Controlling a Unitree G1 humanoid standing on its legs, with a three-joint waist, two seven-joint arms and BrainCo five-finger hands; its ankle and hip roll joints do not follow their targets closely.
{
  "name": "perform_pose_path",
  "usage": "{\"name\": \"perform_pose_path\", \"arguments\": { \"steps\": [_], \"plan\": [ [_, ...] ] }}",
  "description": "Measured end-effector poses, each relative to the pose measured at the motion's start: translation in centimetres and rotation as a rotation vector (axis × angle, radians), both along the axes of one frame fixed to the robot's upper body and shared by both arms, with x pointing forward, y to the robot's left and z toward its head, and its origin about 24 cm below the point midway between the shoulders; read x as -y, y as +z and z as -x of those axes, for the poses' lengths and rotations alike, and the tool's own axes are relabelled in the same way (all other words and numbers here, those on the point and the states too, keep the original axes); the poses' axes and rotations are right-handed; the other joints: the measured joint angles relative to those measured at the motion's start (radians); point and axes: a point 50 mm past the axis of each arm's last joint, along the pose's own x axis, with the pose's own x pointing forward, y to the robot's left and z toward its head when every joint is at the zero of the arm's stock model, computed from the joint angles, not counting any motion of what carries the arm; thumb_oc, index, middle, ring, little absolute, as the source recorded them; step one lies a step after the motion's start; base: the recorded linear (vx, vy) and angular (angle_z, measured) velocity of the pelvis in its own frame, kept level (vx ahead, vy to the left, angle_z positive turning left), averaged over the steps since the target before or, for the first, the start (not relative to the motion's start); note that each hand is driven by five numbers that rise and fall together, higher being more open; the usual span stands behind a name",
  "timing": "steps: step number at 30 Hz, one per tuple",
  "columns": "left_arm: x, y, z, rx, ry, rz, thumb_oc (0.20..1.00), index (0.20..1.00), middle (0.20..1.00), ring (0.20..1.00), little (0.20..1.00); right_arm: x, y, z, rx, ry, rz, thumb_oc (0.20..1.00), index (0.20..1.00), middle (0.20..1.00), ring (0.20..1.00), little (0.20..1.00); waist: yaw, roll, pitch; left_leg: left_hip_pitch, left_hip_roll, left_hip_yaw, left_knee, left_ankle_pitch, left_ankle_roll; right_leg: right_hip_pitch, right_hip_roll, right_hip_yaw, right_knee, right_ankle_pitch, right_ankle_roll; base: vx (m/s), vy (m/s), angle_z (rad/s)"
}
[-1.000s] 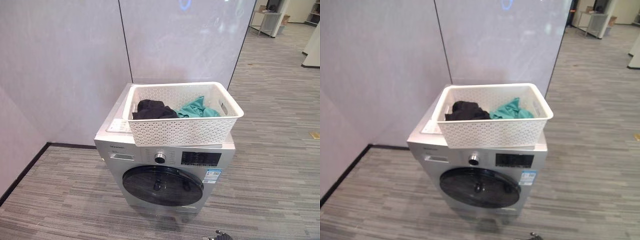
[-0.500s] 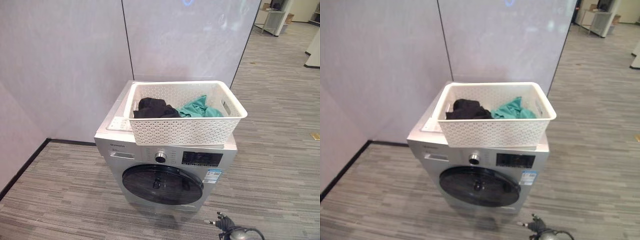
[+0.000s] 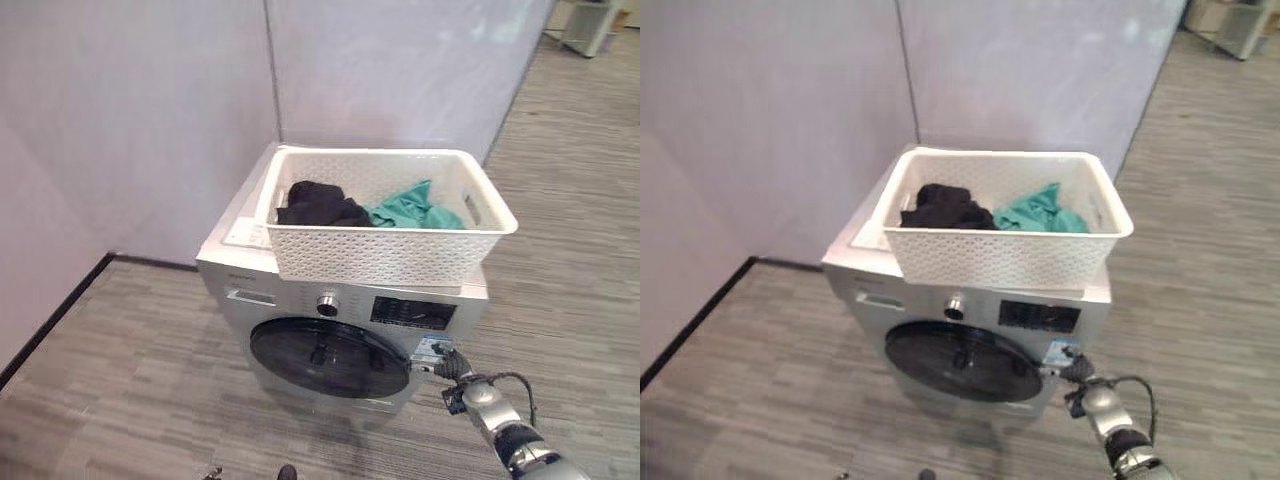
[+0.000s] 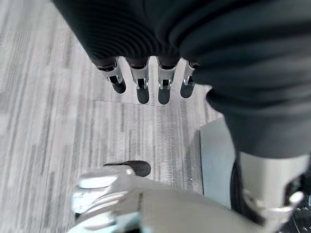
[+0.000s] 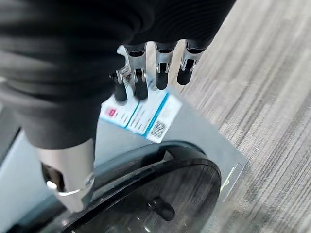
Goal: Grab the laundry basket,head to the washer,open it,put in the laundry and shut it.
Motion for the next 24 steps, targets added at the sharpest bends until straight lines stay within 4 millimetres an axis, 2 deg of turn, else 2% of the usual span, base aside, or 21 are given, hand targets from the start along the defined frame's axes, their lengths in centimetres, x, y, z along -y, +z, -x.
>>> {"name": "perform_pose_path", "arguments": {
  "steps": [1, 3, 4, 7, 15, 17, 19, 24],
  "plan": [
    [0.1, 0.1, -0.5, 0.013, -0.004, 0.001, 1.0, 1.0, 1.0, 1.0, 1.0, 0.2, 0.0, 0.0, -0.004, -0.001, 0.008, 1.0, 1.0, 1.0, 1.0, 1.0, -0.001, 0.002, 0.003, -0.003, 0.003, -0.006, 0.0, 0.001, -0.002, -0.002, 0.001, -0.007, 0.0, -0.002, -0.005, -0.06, -0.018, 0.31],
    [0.3, 0.1, -0.5, 0.018, -0.028, 0.002, 1.0, 1.0, 1.0, 1.0, 1.0, 0.8, 0.2, -0.3, -0.021, 0.007, 0.052, 1.0, 1.0, 1.0, 1.0, 1.0, 0.032, 0.029, 0.021, -0.026, 0.012, -0.033, 0.0, 0.009, -0.011, -0.007, 0.016, -0.032, 0.0, 0.001, -0.022, -0.05, -0.006, 0.3],
    [0.3, 0.2, -1.0, 0.028, -0.034, 0.002, 1.0, 1.0, 1.0, 1.0, 1.0, 1.2, 0.3, -0.3, -0.025, -0.002, 0.061, 1.0, 1.0, 1.0, 1.0, 1.0, 0.031, 0.031, 0.022, -0.035, 0.015, -0.038, 0.0, 0.005, -0.012, -0.017, 0.019, -0.039, 0.0, 0.001, -0.026, -0.01, 0.003, 0.25],
    [0.2, 0.0, -0.3, 0.015, -0.011, 0.007, 1.0, 1.0, 1.0, 1.0, 1.0, 1.1, 0.7, -1.1, -0.022, -0.012, 0.069, 1.0, 1.0, 1.0, 1.0, 1.0, 0.049, 0.051, 0.035, -0.068, 0.024, -0.05, 0.001, 0.019, -0.015, -0.039, 0.03, -0.056, 0.006, 0.008, -0.034, 0.01, 0.016, 0.14],
    [0.2, 0.0, 0.1, 0.011, 0.004, 0.006, 1.0, 1.0, 1.0, 1.0, 1.0, -0.1, 0.1, -1.0, -0.025, -0.009, 0.069, 1.0, 1.0, 1.0, 1.0, 1.0, 0.064, 0.047, 0.053, -0.095, 0.018, -0.07, 0.001, 0.03, -0.026, -0.054, 0.036, -0.075, 0.007, 0.004, -0.031, 0.01, 0.039, 0.09],
    [0.3, 0.1, -0.3, 0.021, -0.003, 0.006, 1.0, 1.0, 1.0, 1.0, 1.0, -0.6, 0.1, -1.2, -0.022, 0.0, 0.062, 1.0, 1.0, 1.0, 1.0, 1.0, 0.063, 0.051, 0.056, -0.104, 0.018, -0.083, 0.001, 0.035, -0.029, -0.062, 0.036, -0.087, 0.007, 0.004, -0.031, -0.05, 0.062, 0.16],
    [0.6, 0.3, -1.5, 0.06, -0.03, 0.004, 1.0, 1.0, 1.0, 1.0, 1.0, -0.1, 0.8, -2.0, -0.001, -0.017, 0.096, 1.0, 1.0, 1.0, 1.0, 1.0, 0.07, 0.06, 0.067, -0.148, 0.026, -0.098, 0.002, 0.047, -0.038, -0.099, 0.045, -0.096, 0.007, 0.007, -0.037, -0.04, 0.061, 0.15],
    [0.8, 0.5, -2.4, 0.086, -0.051, 0.007, 1.0, 1.0, 1.0, 1.0, 1.0, 0.1, 1.1, -2.3, 0.003, -0.013, 0.131, 1.0, 1.0, 1.0, 1.0, 1.0, 0.084, 0.075, 0.09, -0.169, 0.029, -0.115, 0.001, 0.053, -0.041, -0.113, 0.051, -0.114, 0.001, 0.006, -0.037, -0.02, 0.048, 0.09]
  ]
}}
